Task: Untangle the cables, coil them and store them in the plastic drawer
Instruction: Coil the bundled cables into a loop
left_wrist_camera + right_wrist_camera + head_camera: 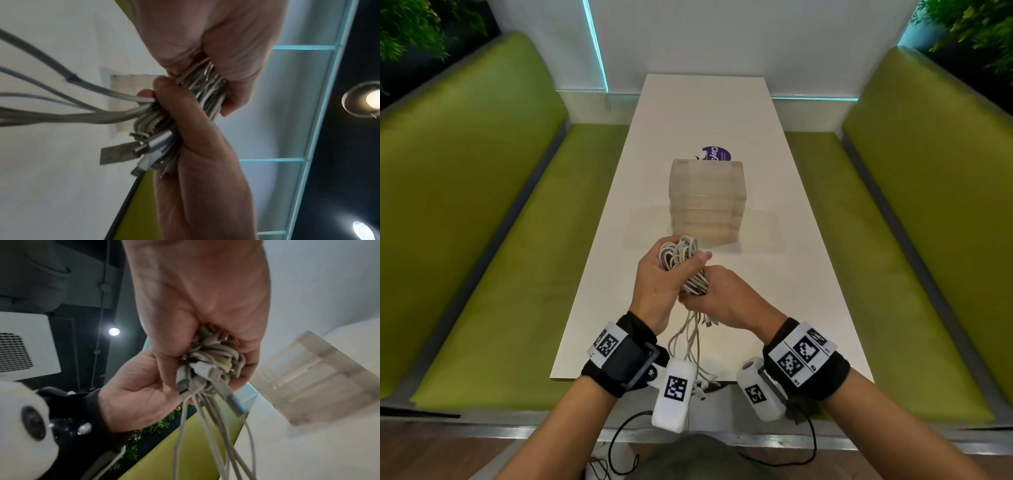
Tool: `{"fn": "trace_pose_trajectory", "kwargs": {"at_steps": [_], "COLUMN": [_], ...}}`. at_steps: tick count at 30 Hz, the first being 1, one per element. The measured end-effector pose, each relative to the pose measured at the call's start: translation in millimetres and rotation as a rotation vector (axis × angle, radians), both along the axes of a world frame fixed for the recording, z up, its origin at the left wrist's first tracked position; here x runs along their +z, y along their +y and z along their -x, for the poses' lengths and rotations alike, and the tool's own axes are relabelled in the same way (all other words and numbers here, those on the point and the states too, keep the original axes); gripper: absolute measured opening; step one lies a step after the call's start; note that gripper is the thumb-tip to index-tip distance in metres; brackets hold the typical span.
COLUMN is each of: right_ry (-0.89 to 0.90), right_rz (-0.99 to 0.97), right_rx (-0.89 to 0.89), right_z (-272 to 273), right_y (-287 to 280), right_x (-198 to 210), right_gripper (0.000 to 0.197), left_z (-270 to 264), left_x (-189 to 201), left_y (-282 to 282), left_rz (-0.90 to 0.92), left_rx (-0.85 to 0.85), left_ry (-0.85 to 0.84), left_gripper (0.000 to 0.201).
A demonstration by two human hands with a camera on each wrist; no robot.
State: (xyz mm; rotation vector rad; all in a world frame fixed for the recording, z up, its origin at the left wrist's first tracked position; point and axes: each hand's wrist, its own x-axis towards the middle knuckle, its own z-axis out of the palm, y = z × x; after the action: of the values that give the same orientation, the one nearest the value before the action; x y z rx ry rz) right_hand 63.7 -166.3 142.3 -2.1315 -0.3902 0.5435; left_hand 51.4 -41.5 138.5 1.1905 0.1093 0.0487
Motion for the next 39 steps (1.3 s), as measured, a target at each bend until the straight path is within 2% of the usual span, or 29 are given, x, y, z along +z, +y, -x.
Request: {"fn": "trace_pose_trajectory", "kwargs": {"at_steps": [3,6,10,13,19,22,24,27,28,32,36,39], "right_ry": [0.077,0.161,0.215,0.241,0.252,0.252,0.206,0.109,0.09,0.08,0.135,0.14], "right_rz": [-0.132,-0.268,-0.343,-0.366,-0.391,-0.421,-0.397,-0.408,-0.445,-0.603,-0.74,-0.779], "right_rx": [0.079,0.179,0.174,0.14,0.14,0.16,0.145,0.048,0.003,-0.08,-0.17,-0.231], "right_z": [-0.4,1.5,6.7,10.6,13.0,12.8,10.0,5.4,3.4,-4.3,-4.9,-2.8], "right_y": [-3.5,-7.3,-10.0,-10.7,-12.4,-12.9,-15.9,-20.6,-22.3,-25.0,-17.2,-14.9], "right_x": [4.0,8.6,3.3,-1.0,2.6,7.5,8.2,10.5,11.8,15.3,15.6,15.3], "right_gripper": [0.011,0.009,0.031,0.018,0.007,0.013,0.016,0.02,0.019,0.024,0.024,0.024], "left_z": [1.6,1.8,4.2,6.3,4.6,4.0,3.2,4.4,5.8,21.1,27.2,26.9], "left_x": [4.9,8.3,9.5,9.3,9.4,9.3,5.9,-7.0,-13.8,-34.1,-33.9,-34.9], "left_y": [-1.8,0.3,3.3,3.1,0.4,-1.5,-1.2,7.7,10.0,-2.5,-15.8,-16.0], "left_rz": [-0.004,0.03,-0.036,-0.056,-0.058,-0.062,-0.098,-0.151,-0.172,-0.306,-0.271,-0.287], "left_rx": [-0.053,-0.108,-0.148,-0.184,-0.202,-0.179,-0.169,-0.251,-0.284,-0.455,-0.321,-0.295], "left_ry": [-0.054,-0.025,-0.001,0.001,-0.001,-0.025,-0.073,-0.1,-0.062,-0.011,0.026,-0.027], "left_gripper": [0.027,0.023,0.027,0.024,0.025,0.03,0.04,0.084,0.088,0.055,0.036,0.035]}}
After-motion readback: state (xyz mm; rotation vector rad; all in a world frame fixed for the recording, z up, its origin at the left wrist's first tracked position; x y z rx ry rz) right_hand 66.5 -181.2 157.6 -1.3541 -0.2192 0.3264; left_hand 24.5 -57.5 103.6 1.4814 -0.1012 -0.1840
